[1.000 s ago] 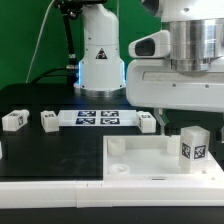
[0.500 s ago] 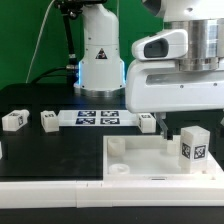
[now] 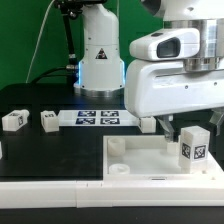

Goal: Assemble one leg

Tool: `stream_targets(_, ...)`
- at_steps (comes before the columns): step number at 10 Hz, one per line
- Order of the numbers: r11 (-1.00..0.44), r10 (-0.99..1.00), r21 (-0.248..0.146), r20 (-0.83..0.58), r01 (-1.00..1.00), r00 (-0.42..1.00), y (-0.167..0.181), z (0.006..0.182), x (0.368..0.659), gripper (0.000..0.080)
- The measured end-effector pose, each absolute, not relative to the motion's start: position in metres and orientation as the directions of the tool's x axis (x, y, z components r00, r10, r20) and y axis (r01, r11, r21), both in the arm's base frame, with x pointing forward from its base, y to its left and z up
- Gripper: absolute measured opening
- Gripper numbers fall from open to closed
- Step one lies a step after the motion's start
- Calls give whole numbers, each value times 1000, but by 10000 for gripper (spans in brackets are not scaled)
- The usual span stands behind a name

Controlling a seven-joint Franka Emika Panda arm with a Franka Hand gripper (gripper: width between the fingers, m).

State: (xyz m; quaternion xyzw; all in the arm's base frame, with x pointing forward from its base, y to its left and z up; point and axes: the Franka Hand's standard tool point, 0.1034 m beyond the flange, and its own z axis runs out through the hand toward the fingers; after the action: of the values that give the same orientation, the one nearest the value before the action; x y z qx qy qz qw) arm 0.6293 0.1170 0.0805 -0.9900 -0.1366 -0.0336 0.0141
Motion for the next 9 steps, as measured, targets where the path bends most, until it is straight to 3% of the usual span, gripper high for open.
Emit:
stream_targets(1,-970,240,-21,70,242,968,117,81,629,379)
stream_targets(2,-970,240,-21,70,242,968,117,81,629,291)
stream_targets(3,-974,222,-24,70,224,972,117,81,629,291)
stream_targets(6,-991,-125,-48,56,-122,991,118,81,629,291)
stream_targets(9,-896,-443,-52,38,-441,896,113,80,628,291)
